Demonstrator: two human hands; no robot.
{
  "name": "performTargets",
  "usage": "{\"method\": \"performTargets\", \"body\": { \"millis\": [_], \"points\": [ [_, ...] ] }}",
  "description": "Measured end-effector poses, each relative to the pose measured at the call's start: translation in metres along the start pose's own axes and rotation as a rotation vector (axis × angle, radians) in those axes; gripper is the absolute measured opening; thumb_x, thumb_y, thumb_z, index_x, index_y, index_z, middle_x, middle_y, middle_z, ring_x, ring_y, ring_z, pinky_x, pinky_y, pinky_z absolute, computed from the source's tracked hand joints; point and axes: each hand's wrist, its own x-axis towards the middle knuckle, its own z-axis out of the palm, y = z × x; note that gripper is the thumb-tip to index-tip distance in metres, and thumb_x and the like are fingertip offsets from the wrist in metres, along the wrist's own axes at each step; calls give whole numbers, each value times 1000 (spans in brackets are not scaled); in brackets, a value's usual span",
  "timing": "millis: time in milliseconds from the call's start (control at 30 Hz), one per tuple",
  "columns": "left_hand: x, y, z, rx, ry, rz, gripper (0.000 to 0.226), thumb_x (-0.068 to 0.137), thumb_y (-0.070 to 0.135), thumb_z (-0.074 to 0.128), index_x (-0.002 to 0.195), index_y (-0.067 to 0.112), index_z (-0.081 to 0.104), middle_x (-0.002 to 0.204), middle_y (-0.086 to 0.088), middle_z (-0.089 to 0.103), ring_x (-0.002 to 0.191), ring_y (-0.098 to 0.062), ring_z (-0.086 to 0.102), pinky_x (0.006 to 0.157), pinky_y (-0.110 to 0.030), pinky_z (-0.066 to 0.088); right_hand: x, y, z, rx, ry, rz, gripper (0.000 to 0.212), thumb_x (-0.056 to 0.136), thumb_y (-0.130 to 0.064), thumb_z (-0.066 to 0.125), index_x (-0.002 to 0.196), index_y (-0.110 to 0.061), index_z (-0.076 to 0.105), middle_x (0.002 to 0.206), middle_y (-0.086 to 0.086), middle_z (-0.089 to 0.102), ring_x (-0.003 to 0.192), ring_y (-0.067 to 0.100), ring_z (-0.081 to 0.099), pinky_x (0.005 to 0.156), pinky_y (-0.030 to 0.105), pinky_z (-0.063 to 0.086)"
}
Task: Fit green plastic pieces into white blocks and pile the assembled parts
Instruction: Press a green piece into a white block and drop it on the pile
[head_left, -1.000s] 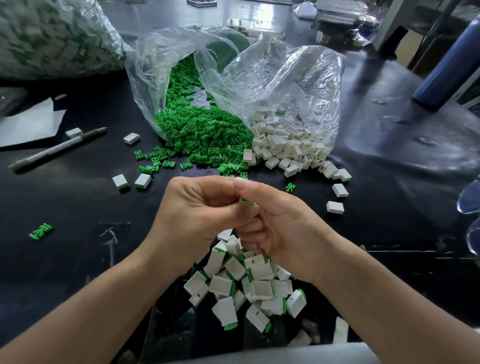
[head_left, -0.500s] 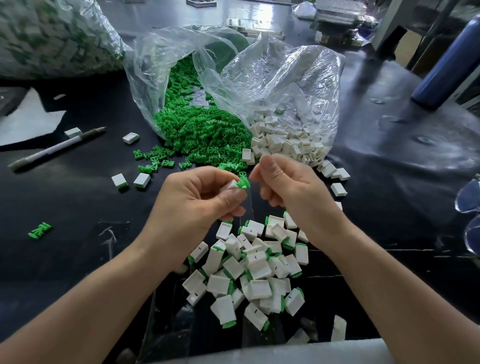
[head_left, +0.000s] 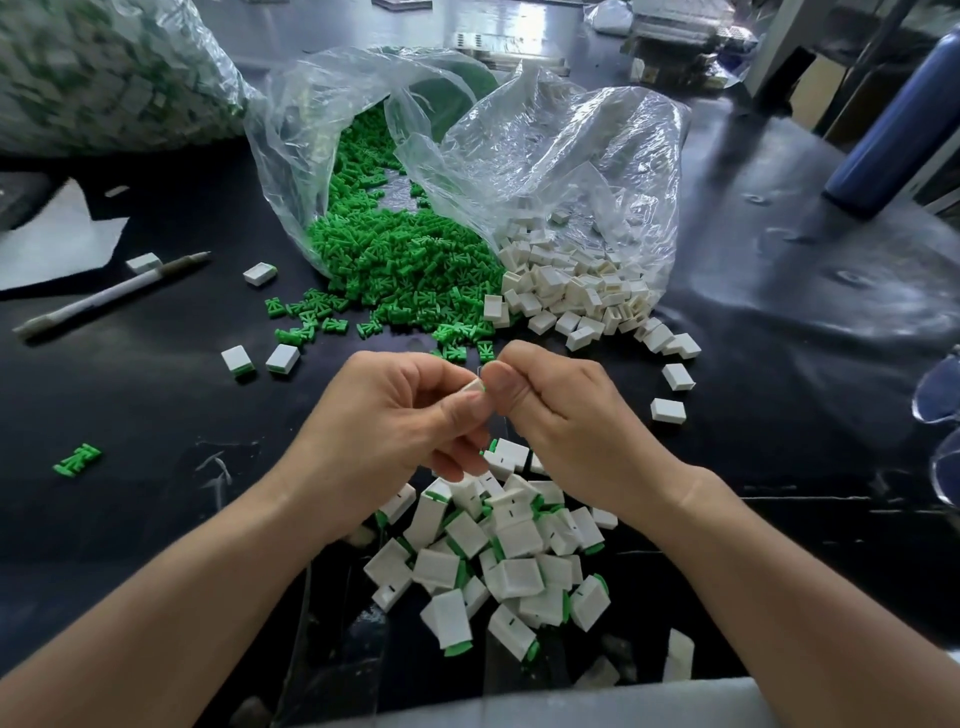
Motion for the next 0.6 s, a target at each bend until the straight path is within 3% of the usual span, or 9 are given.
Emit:
{"method": "performTargets", "body": {
  "millis": [67, 167, 367, 433, 500, 600],
  "points": [
    [-2, 1, -2, 90, -47, 55, 29, 67, 28, 61, 75, 1, 68, 58, -7, 65, 49, -17, 65, 45, -22, 51, 0, 0, -3, -86, -29, -68, 32, 95, -32, 39, 64, -23, 38, 56, -7, 43, 53, 11, 39, 54, 31, 34],
    [-3, 0, -3, 190, -84, 102, 30, 68, 30, 60, 76, 2, 70, 57, -7, 64, 49, -17, 66, 46, -25, 53, 0, -1, -8, -238, -66, -159, 30, 89, -33, 36, 61, -31, 25, 54, -14, 32, 51, 4, 34, 52, 24, 28],
    [-3, -2, -4, 228, -100, 109, 29, 66, 34, 61, 73, 7, 69, 56, -1, 64, 49, -17, 65, 47, -25, 53, 0, 1, -11, -318, -70, -275, 26, 90, -29, 41, 67, -19, 34, 56, -15, 29, 54, 17, 35, 51, 33, 33],
    [-3, 0, -4, 158, -98, 118, 26, 66, 32, 63, 73, 8, 69, 60, -4, 67, 50, -17, 65, 46, -23, 51, 1, 2, -13, -131, -61, -198, 31, 88, -37, 42, 62, -21, 39, 53, -12, 36, 52, 13, 39, 50, 33, 35],
    [-1, 3, -6, 22, -68, 115, 24, 63, 31, 65, 75, 9, 69, 68, -8, 71, 56, -18, 67, 45, -20, 49, 1, 0, -13, 210, -21, -30, 43, 84, -54, 37, 58, -22, 48, 50, -10, 45, 49, 4, 42, 49, 22, 36],
    [1, 3, -5, -135, 7, 107, 26, 59, 24, 67, 80, 9, 71, 80, -8, 73, 66, -11, 66, 52, -16, 50, 3, 0, -15, 582, -30, 219, 61, 77, -65, 31, 64, -12, 58, 53, -6, 55, 49, 5, 49, 51, 16, 39]
  ]
}}
